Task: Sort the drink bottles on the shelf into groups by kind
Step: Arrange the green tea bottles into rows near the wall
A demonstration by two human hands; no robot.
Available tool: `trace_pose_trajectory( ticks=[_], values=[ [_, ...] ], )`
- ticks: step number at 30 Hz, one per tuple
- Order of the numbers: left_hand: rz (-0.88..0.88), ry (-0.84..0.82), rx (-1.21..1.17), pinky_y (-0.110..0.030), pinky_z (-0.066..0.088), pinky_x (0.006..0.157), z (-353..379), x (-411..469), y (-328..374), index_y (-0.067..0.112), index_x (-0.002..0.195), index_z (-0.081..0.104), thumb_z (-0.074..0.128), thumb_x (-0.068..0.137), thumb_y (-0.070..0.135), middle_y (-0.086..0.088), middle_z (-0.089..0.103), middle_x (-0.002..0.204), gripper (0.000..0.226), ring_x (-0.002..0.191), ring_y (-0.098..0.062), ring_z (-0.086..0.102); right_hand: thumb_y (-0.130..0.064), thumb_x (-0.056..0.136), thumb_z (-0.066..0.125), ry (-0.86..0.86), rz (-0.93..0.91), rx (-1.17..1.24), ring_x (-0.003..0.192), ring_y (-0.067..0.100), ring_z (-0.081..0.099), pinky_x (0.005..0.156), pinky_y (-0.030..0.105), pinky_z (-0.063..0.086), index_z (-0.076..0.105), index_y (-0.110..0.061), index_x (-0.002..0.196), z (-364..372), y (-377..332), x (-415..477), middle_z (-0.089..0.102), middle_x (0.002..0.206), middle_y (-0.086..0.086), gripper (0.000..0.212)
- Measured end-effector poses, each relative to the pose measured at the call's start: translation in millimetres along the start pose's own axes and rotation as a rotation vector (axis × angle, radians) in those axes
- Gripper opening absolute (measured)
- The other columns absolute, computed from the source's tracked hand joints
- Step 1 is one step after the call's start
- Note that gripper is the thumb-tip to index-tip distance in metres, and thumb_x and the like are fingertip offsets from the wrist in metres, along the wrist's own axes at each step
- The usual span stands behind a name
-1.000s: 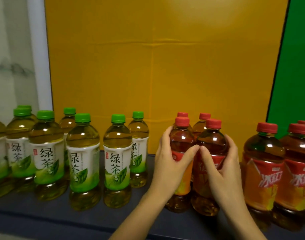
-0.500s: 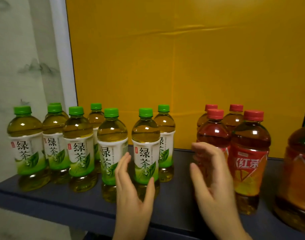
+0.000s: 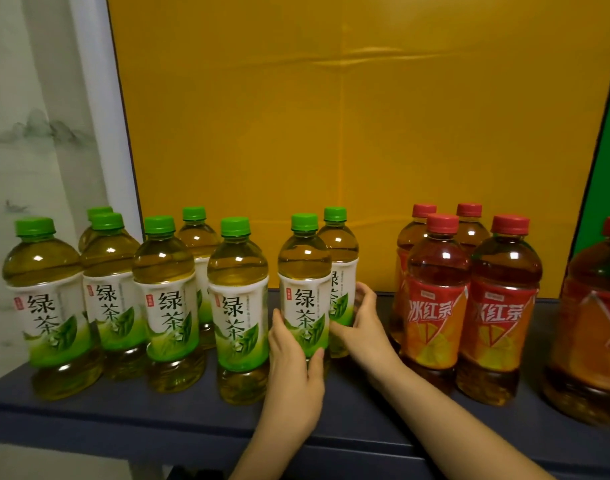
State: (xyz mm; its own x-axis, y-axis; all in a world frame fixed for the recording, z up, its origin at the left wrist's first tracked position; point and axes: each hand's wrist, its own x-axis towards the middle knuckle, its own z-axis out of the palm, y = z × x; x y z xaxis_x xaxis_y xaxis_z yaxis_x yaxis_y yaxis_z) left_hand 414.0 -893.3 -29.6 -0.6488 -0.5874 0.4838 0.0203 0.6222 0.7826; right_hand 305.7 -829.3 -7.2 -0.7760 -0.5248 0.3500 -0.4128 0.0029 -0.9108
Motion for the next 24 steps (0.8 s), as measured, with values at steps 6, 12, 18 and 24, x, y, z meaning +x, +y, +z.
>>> trace_pose_trajectory(
  ticks=[6,12,18,24],
  values=[
    [-0.072,-0.001,-0.002,-0.04,0.023,0.115,0.4,19.0,0.1,0.003,0.146,-0.002,0.054,0.089,0.007,-0.014,0.016,0.15,0.08,0.141,-0.024,0.017,-0.007,0.083,0.064,0.071,-0.038,-0.068,0.114,0.012,0.051,0.094,0.025,0.044,0.018,-0.013,0.134,4.5,-0.1,-4.1,0.049,0.125,0.001,0.068],
    [-0.139,0.006,-0.022,-0.042,0.022,0.115,5.5,37.3,-1.7,0.0,0.144,0.006,0.056,0.086,0.002,-0.018,0.02,0.148,0.077,0.14,-0.028,0.02,-0.007,0.087,0.059,0.078,-0.08,-0.095,0.116,0.003,0.039,0.094,0.017,0.034,0.012,-0.012,0.141,1.4,1.0,-15.1,0.037,0.125,-0.007,0.071],
    [-0.167,-0.019,-0.089,-0.043,0.024,0.114,5.9,48.2,-7.4,0.002,0.142,0.014,0.058,0.083,0.0,-0.017,0.025,0.146,0.073,0.139,-0.028,0.022,-0.01,0.086,0.06,0.102,-0.12,-0.162,0.124,0.004,0.032,0.1,0.017,0.028,0.015,-0.012,0.142,2.0,4.6,-15.2,0.034,0.14,0.004,0.072],
    [-0.167,-0.01,-0.077,-0.044,0.019,0.116,9.1,44.6,-7.6,0.004,0.146,0.001,0.055,0.086,0.003,-0.016,0.013,0.153,0.081,0.143,-0.028,0.013,-0.01,0.084,0.062,0.135,-0.136,-0.208,0.129,0.012,0.036,0.104,0.023,0.031,0.02,-0.011,0.143,2.7,4.7,-17.0,0.039,0.141,0.005,0.072]
  ],
)
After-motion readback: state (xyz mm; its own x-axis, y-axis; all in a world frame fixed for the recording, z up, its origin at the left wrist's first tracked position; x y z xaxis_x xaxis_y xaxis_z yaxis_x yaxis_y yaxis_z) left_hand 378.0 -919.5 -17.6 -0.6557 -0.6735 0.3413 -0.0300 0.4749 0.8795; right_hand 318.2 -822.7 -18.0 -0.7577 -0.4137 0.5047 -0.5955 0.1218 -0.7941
